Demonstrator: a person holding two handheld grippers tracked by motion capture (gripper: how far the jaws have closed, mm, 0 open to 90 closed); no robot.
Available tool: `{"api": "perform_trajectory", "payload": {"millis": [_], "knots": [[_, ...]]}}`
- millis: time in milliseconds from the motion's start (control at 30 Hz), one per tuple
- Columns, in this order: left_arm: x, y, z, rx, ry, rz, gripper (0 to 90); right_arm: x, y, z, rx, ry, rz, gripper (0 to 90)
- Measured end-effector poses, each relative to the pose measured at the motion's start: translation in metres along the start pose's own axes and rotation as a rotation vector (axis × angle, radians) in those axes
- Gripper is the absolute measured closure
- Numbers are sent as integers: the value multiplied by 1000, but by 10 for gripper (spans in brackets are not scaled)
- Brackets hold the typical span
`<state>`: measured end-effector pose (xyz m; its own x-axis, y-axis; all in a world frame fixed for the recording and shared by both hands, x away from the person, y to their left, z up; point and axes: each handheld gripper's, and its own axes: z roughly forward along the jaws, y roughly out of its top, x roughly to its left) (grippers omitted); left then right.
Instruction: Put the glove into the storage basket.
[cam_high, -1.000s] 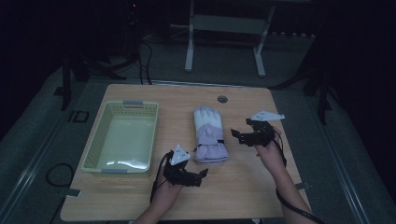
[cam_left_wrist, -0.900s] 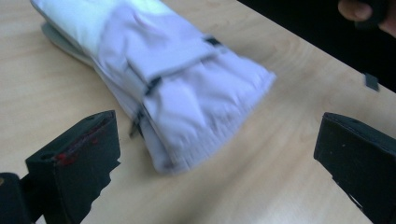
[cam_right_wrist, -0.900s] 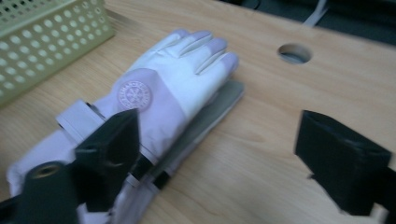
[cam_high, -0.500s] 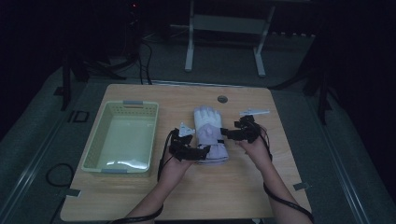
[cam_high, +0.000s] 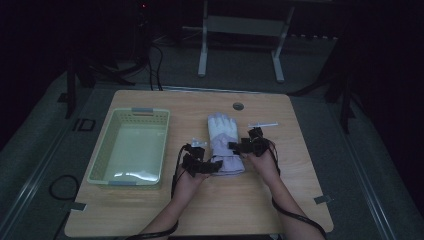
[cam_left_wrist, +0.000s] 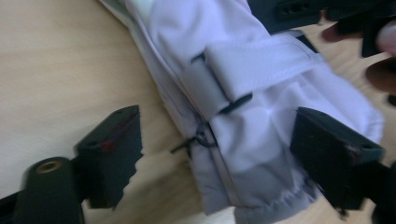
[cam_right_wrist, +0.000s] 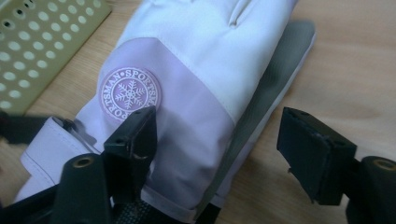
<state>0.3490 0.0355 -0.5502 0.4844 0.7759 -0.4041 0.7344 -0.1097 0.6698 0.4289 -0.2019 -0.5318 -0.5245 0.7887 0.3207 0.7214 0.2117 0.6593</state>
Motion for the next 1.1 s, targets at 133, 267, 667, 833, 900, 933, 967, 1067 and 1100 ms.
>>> {"api": "perform_trajectory", "payload": {"millis": [133, 267, 667, 833, 900, 933, 967, 1067, 1100], "knots": [[5, -5, 5, 16, -16, -20, 248, -6, -3, 5, 46, 41, 49, 351], [8, -6, 9, 39, -50, -39, 313, -11, -5, 10, 97, 57, 82, 358], [11, -4, 12, 75, -114, -44, 617, -13, -9, 11, 110, 135, 138, 719], [7, 1, 9, 103, -99, -29, 695, -1, -8, 7, 95, 71, 85, 777], [6, 3, 8, 112, -98, -23, 709, 2, -7, 5, 87, 58, 76, 783], [6, 4, 8, 116, -103, -25, 713, 4, -7, 3, 84, 52, 70, 784], [6, 5, 7, 121, -105, -26, 715, 5, -6, 2, 80, 49, 72, 785], [5, 8, 4, 124, -108, -21, 719, 8, -5, 0, 71, 39, 62, 785], [5, 9, 3, 126, -106, -14, 719, 10, -4, -1, 68, 37, 59, 786]]}}
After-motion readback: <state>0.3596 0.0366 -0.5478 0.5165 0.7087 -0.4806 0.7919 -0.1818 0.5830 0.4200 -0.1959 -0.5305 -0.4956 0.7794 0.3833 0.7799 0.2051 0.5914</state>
